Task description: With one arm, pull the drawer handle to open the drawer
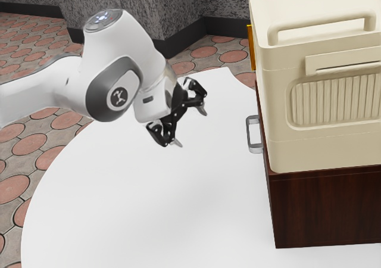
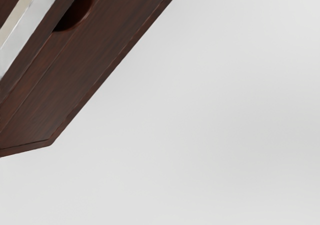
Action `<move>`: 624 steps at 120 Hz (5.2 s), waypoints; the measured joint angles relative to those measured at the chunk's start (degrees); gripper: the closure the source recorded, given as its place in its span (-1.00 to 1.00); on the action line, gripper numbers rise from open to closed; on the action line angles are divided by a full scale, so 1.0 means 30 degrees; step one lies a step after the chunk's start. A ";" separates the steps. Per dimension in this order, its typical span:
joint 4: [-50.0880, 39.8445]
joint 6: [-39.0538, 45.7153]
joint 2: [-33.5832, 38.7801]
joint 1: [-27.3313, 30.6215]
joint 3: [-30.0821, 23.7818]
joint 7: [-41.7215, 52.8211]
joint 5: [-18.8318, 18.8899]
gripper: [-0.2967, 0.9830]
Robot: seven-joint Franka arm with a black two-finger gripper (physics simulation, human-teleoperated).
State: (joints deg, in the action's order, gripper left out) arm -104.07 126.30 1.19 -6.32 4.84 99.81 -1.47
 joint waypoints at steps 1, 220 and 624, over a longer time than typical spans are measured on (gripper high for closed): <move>-0.0051 0.0078 0.0004 -0.0038 0.0004 0.0081 -0.0061 -0.54; -0.2526 0.8102 -0.1139 -0.5071 0.3586 1.2239 -0.5618 -0.54; 0.3384 -0.2251 0.0713 -0.4373 0.3330 0.0023 0.3096 -0.54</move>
State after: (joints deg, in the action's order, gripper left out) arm -93.92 119.55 3.33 -19.43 14.83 99.88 7.81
